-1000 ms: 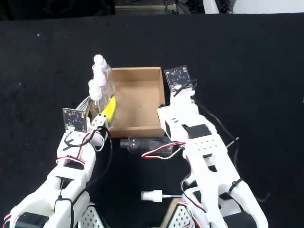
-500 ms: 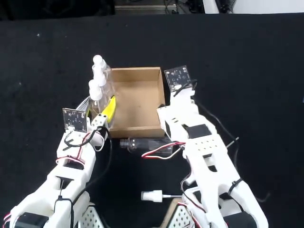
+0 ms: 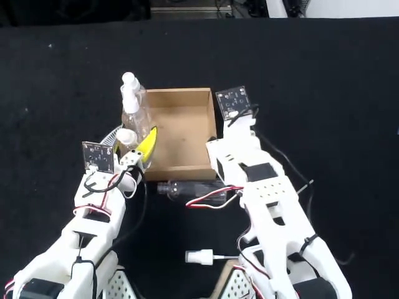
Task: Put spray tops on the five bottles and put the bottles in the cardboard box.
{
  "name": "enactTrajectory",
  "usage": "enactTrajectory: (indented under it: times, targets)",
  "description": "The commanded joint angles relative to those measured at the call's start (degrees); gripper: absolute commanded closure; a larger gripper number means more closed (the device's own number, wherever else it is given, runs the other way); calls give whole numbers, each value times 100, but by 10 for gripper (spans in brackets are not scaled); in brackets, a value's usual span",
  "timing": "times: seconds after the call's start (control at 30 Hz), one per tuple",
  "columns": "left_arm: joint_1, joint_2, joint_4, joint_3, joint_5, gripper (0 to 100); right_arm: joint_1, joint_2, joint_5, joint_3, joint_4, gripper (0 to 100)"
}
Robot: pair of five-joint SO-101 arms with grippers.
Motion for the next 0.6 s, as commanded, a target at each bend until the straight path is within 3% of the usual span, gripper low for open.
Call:
enactTrajectory:
  times: [0.0,0.37,0.57]
  targets:
    - [-66,-62,-79,75,-26,754,-62,-40,62,-75,-176,920]
    - [-13,-114,-79,31,9,754,-62,-40,62,-75,-176,920]
    - [-66,-800,193,171,-18,758,-62,-40,62,-75,-176,920]
